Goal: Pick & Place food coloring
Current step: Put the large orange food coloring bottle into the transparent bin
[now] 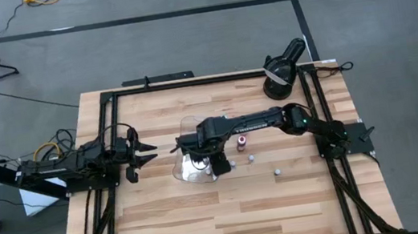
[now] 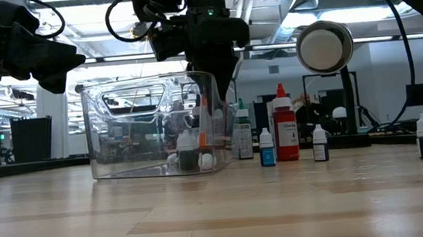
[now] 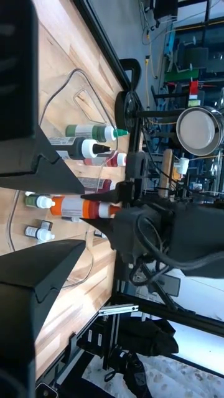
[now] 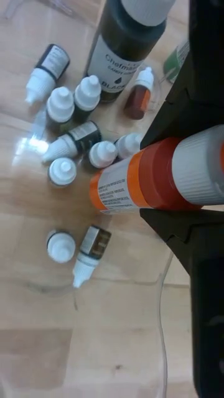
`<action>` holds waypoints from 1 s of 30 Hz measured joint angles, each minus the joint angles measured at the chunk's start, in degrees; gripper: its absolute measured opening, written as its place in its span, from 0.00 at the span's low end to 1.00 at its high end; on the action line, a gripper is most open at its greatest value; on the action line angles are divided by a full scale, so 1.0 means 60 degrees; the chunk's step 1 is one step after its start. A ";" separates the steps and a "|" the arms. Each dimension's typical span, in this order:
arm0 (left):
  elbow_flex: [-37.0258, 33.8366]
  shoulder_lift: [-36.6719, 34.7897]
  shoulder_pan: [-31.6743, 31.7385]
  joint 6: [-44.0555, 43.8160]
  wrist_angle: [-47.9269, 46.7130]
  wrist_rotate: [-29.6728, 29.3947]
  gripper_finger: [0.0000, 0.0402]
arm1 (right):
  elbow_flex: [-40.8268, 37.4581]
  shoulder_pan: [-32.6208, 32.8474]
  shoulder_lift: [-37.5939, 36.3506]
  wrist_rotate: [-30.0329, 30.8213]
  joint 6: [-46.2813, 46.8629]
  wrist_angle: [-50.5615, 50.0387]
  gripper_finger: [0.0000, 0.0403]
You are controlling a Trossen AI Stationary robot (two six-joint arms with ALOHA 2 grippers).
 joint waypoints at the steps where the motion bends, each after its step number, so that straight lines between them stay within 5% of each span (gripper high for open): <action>1: 0.0002 -0.0004 -0.0003 0.0001 0.0002 0.0000 0.29 | 0.0001 0.0024 0.0000 0.0000 -0.0049 0.0028 0.31; 8: 0.0000 -0.0001 0.0000 0.0000 0.0001 0.0000 0.29 | 0.0001 0.0030 0.0000 0.0009 -0.0146 0.0045 0.32; 17: 0.0000 -0.0004 -0.0002 -0.0002 0.0001 0.0000 0.29 | 0.0004 0.0033 0.0000 0.0015 -0.0141 -0.0011 0.58; 30: 0.0003 -0.0004 0.0000 -0.0002 -0.0001 0.0000 0.29 | 0.0004 0.0033 0.0000 -0.0031 0.0116 -0.0248 0.52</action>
